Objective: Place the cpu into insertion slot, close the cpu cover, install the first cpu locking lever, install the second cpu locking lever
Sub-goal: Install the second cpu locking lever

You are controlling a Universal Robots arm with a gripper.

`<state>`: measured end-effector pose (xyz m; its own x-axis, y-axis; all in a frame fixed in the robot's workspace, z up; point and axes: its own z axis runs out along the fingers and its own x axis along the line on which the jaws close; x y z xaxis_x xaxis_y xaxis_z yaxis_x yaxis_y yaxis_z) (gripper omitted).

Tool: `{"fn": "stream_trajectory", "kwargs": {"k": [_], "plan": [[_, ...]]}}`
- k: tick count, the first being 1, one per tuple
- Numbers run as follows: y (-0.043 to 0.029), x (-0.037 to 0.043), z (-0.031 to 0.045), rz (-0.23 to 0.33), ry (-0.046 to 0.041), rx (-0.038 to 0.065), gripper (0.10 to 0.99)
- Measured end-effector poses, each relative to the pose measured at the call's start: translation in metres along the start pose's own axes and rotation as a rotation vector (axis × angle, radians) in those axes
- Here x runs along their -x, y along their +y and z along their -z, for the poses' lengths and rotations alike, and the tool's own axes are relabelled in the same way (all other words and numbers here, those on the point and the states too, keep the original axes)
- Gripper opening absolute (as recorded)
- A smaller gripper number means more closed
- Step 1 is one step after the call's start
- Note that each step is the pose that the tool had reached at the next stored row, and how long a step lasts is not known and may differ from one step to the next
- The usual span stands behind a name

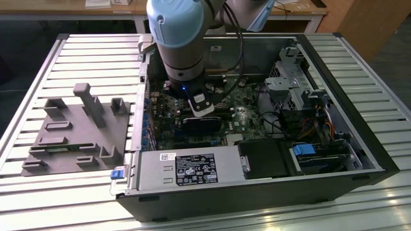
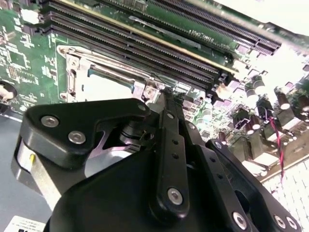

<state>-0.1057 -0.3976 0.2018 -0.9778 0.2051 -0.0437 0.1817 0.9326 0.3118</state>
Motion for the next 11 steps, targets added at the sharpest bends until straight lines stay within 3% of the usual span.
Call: {"fn": "stream_trajectory", "kwargs": {"k": [8,11], "plan": [[0.003,-0.0016,-0.0101,0.0,0.0,-0.001,0.102],[0.0025,-0.0018,-0.0127,0.001,-0.0013,-0.008,0.102]]}}
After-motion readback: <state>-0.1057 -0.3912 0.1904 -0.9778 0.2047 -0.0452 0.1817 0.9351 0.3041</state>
